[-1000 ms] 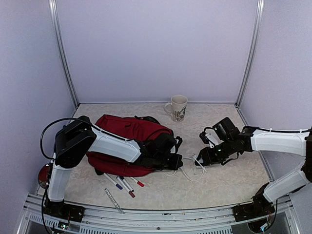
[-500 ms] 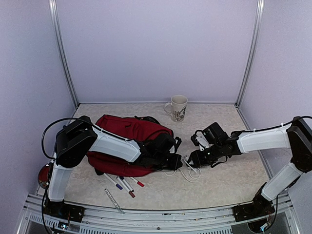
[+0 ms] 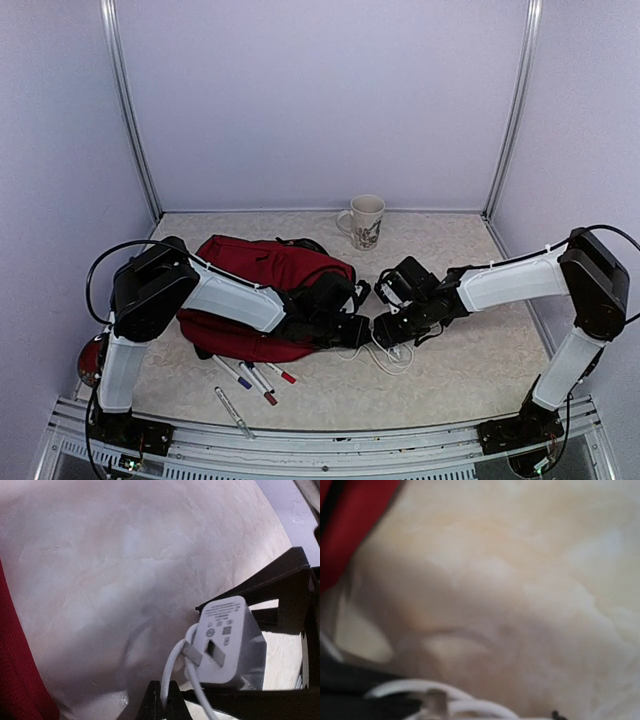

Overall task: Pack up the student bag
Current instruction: Pick up the charger from the center of the board, then adjust the charger at the center of the board.

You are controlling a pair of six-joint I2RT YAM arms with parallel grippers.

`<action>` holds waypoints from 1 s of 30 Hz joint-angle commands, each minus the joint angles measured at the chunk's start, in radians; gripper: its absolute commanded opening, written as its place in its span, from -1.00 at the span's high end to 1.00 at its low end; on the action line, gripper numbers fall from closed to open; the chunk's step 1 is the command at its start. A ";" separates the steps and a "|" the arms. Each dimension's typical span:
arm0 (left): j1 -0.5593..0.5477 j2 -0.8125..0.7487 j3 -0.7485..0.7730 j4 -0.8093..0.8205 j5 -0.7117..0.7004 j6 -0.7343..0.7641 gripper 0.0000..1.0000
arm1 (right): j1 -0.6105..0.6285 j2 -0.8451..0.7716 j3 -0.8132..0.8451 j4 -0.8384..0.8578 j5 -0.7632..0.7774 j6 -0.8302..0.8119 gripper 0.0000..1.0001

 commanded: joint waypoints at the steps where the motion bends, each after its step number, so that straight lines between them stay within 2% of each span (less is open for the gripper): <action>1: 0.001 -0.048 -0.008 0.039 0.029 0.037 1.00 | 0.032 0.061 0.043 -0.113 0.151 0.019 0.13; 4: 0.003 -0.054 -0.009 0.033 0.032 0.042 1.00 | 0.033 0.047 0.045 -0.135 0.181 0.024 0.57; 9: 0.002 -0.078 -0.015 0.034 0.045 0.053 1.00 | 0.033 -0.011 0.041 -0.124 0.169 0.023 1.00; 14: 0.000 -0.120 -0.011 0.037 0.070 0.074 1.00 | 0.024 -0.122 0.000 0.002 0.053 0.007 1.00; 17: -0.009 -0.165 -0.008 0.030 0.043 0.090 1.00 | -0.010 -0.216 -0.066 0.117 -0.082 0.022 1.00; 20: -0.013 -0.237 -0.004 0.017 -0.008 0.099 1.00 | -0.046 -0.315 -0.127 0.193 -0.143 0.048 1.00; 25: -0.002 -0.305 0.120 -0.171 -0.166 0.144 1.00 | -0.069 -0.468 -0.187 0.248 -0.193 0.001 1.00; 30: -0.006 -0.365 0.188 -0.215 -0.191 0.197 1.00 | -0.070 -0.542 -0.221 0.314 -0.323 -0.067 1.00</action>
